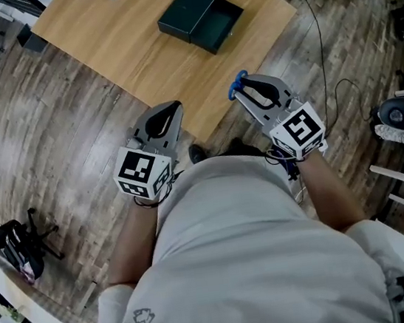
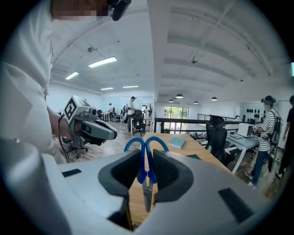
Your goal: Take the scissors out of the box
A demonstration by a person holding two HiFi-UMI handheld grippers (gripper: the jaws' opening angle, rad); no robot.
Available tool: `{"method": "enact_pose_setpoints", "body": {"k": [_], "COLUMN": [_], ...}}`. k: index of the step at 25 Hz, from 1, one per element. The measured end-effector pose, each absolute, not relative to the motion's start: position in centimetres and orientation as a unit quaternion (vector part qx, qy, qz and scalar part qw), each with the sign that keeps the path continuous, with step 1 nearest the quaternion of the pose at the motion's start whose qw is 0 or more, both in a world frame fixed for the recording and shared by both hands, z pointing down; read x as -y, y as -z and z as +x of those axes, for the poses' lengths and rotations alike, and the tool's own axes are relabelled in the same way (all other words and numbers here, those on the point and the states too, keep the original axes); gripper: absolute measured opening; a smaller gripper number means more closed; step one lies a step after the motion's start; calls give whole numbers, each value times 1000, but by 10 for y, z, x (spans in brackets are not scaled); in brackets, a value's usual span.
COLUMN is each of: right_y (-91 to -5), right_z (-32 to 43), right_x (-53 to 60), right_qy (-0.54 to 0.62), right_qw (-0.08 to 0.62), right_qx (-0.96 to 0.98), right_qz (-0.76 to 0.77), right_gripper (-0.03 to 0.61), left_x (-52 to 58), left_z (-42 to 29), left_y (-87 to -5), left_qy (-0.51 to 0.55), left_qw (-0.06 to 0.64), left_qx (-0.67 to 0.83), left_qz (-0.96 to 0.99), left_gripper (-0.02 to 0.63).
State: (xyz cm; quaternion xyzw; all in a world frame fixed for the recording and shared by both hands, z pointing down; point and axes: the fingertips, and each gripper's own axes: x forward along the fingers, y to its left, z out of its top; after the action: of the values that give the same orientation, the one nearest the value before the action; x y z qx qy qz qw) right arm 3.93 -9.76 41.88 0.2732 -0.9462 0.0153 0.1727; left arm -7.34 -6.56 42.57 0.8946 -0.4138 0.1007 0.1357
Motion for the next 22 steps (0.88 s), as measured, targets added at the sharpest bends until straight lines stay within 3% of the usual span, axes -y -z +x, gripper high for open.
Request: {"method": "enact_pose_setpoints", "body": {"k": [22], "right_y": [-415], "right_z": [184], "right_x": [58], "right_qy": [-33], "right_qw": [145], "right_qx": [951], "right_qz": [272], "right_gripper": [91], "left_x": [34], "left_z": [67], "left_y": [-422], "left_qy": [-99], "left_qw": [146], "left_qx": [425], "left_qz": [888], "left_gripper": [5]}}
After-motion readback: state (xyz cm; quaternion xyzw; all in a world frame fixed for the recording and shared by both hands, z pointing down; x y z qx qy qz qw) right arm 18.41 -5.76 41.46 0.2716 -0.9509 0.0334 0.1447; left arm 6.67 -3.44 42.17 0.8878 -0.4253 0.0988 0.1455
